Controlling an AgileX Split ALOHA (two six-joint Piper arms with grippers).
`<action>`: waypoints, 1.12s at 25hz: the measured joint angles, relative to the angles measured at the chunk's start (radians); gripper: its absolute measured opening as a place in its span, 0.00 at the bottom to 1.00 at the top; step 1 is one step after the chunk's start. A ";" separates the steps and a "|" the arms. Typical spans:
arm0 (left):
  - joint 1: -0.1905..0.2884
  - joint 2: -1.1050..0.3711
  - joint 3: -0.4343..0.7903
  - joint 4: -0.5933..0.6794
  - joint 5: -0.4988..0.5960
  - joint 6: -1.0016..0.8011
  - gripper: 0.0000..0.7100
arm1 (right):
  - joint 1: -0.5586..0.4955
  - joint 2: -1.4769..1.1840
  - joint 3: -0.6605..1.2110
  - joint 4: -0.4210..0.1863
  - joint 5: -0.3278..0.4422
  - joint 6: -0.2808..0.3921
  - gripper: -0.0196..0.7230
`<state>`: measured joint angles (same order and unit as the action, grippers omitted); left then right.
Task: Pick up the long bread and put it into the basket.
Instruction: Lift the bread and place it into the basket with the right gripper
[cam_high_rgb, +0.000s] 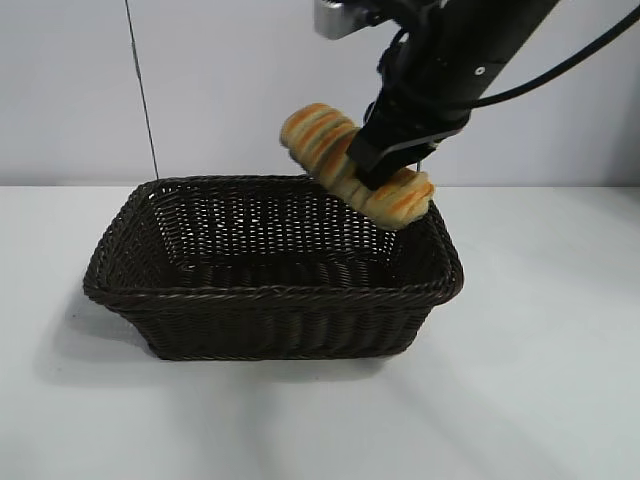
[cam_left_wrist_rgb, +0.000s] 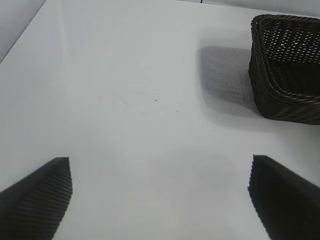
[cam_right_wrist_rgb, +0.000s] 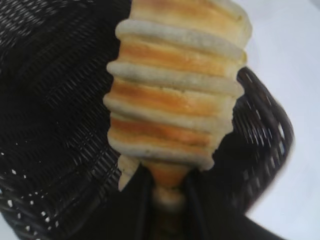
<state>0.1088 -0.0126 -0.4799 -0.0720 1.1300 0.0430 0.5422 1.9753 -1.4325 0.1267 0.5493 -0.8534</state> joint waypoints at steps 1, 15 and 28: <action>0.000 0.000 0.000 0.000 0.000 0.000 0.98 | 0.001 0.018 -0.005 0.003 -0.001 -0.002 0.15; 0.000 0.000 0.000 0.000 0.000 0.000 0.98 | 0.002 0.092 -0.014 0.009 -0.018 -0.003 0.17; 0.000 0.000 0.000 0.000 0.000 0.000 0.98 | 0.002 -0.018 -0.017 0.011 -0.015 0.080 0.95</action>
<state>0.1088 -0.0126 -0.4799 -0.0720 1.1300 0.0430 0.5440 1.9574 -1.4495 0.1381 0.5343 -0.7735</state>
